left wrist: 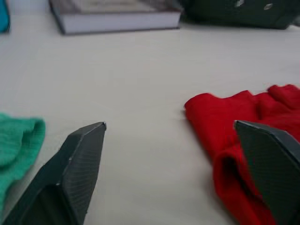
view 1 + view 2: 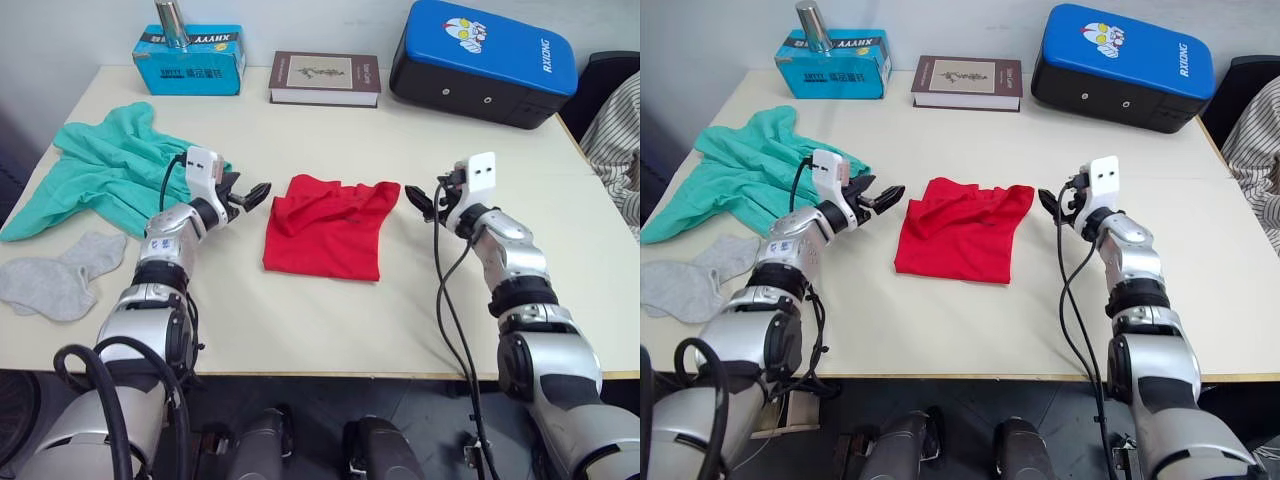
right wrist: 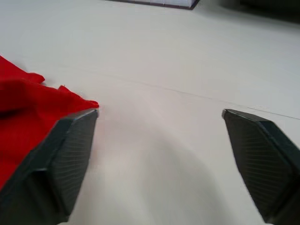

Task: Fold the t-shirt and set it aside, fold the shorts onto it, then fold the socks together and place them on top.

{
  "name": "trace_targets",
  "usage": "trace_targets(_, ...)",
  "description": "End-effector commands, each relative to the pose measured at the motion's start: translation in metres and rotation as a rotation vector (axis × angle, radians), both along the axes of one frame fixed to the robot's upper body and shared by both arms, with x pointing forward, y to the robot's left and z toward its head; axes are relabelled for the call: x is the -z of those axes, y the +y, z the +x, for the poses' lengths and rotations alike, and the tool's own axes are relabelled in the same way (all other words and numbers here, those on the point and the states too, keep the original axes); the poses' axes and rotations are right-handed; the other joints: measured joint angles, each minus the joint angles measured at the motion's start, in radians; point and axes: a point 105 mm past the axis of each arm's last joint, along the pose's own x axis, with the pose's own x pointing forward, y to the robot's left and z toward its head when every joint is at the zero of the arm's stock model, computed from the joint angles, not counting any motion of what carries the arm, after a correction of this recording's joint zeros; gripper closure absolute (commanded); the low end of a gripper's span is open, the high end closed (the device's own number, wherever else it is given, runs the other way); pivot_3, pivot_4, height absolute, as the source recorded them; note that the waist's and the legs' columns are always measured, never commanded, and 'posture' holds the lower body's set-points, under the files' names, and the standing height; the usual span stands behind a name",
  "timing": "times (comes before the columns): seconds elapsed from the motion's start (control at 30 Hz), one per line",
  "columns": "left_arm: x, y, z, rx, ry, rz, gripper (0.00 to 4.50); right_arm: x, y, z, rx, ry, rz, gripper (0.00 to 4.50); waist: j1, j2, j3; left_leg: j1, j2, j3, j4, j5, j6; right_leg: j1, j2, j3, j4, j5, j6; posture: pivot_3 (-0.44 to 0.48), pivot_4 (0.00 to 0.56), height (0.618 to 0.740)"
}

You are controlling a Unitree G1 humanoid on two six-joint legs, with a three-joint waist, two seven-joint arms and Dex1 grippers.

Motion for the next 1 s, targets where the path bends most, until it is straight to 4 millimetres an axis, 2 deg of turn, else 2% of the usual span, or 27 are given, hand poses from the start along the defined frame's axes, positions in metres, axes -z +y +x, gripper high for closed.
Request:
trace_targets(0.03, -0.01, -0.015, -0.047, 0.314, -0.225, 0.223, 0.0, -0.028, 0.04, -0.051, -0.366, -0.22, -0.202, 0.02, 0.0, 0.0, 0.0, 0.0, 0.0, 0.0, -0.001, 0.0, 0.0, 0.0, 0.0, 0.001, 0.0, 0.0, 0.0, 0.0, 0.15, 0.74)
trace_targets(0.1, 0.007, -0.018, -0.075, 0.464, -0.245, 0.355, 0.0, -0.014, 0.06, -0.082, -0.546, -0.238, -0.344, 0.02, -0.002, 0.0, 0.0, 0.001, 0.0, 0.001, -0.003, -0.001, -0.002, 0.0, 0.001, 0.001, -0.002, 0.0, 0.0, 0.0, 0.15, 0.74)
trace_targets(0.23, 0.034, -0.023, -0.099, 0.585, -0.23, 0.503, 0.0, 0.015, 0.082, -0.11, -0.698, -0.207, -0.507, 0.02, 0.002, 0.0, 0.0, 0.003, 0.001, 0.001, -0.002, 0.001, -0.002, 0.0, 0.001, 0.001, -0.004, 0.0, -0.001, 0.0, 0.15, 0.74)
trace_targets(0.3, 0.048, -0.029, -0.099, 0.585, -0.231, 0.587, 0.0, 0.029, 0.093, -0.112, -0.701, -0.189, -0.532, 0.02, 0.005, 0.0, 0.0, 0.005, 0.001, 0.001, -0.002, 0.001, -0.002, 0.002, 0.001, 0.002, -0.004, 0.001, -0.002, 0.0, 0.15, 0.74)
trace_targets(0.43, 0.054, -0.037, -0.081, 0.478, -0.262, 0.658, 0.0, 0.053, 0.098, -0.105, -0.67, -0.177, -0.657, 0.02, 0.008, 0.0, 0.0, 0.003, 0.0, 0.0, -0.002, 0.003, 0.001, 0.002, -0.001, 0.002, -0.007, 0.001, -0.004, 0.0, 0.15, 0.74)
trace_targets(0.47, 0.055, -0.038, -0.078, 0.458, -0.265, 0.672, 0.0, 0.057, 0.097, -0.103, -0.661, -0.175, -0.675, 0.19, 0.009, -0.001, -0.001, 0.003, -0.001, 0.0, -0.002, 0.003, 0.001, 0.002, -0.002, 0.001, -0.005, 0.001, -0.003, 0.0, 0.15, 0.74)
trace_targets(0.57, 0.062, -0.04, -0.07, 0.428, -0.253, 0.707, 0.62, 0.063, 0.093, -0.094, -0.621, -0.199, -0.728, 0.98, 0.007, -0.001, -0.001, 0.005, -0.002, 0.0, -0.001, 0.003, 0.001, 0.002, -0.003, 0.001, -0.002, 0.001, -0.003, 0.0, 0.15, 0.74)
trace_targets(0.7, 0.067, -0.037, -0.065, 0.407, -0.228, 0.731, 1.88, 0.062, 0.089, -0.088, -0.582, -0.214, -0.725, 2.37, 0.004, -0.001, -0.001, 0.005, -0.001, 0.0, 0.0, 0.004, 0.001, 0.003, -0.003, 0.0, -0.001, 0.001, -0.003, 0.0, 0.15, 0.74)
trace_targets(0.9, 0.077, -0.036, -0.078, 0.5, -0.186, 0.719, 3.85, 0.069, 0.089, -0.095, -0.626, -0.196, -0.72, 4.48, 0.004, -0.001, -0.001, 0.006, 0.0, 0.0, 0.002, 0.004, 0.001, 0.004, -0.002, 0.0, 0.001, 0.001, -0.003, 0.0, 0.15, 0.74)
trace_targets(0.97, 0.078, -0.037, -0.084, 0.531, -0.184, 0.708, 4.48, 0.07, 0.091, -0.101, -0.647, -0.194, -0.711, 4.5, 0.003, 0.0, -0.002, 0.006, 0.0, 0.0, 0.002, 0.004, 0.001, 0.004, -0.002, 0.0, 0.001, 0.001, -0.003, 0.0, 0.15, 0.74)
trace_targets(1.0, 0.078, -0.038, -0.087, 0.546, -0.183, 0.702, 4.48, 0.07, 0.091, -0.105, -0.664, -0.194, -0.706, 4.5, 0.002, 0.0, -0.002, 0.006, 0.0, 0.0, 0.002, 0.004, 0.001, 0.004, -0.002, 0.0, 0.001, 0.001, -0.003, 0.0, 0.15, 0.74)
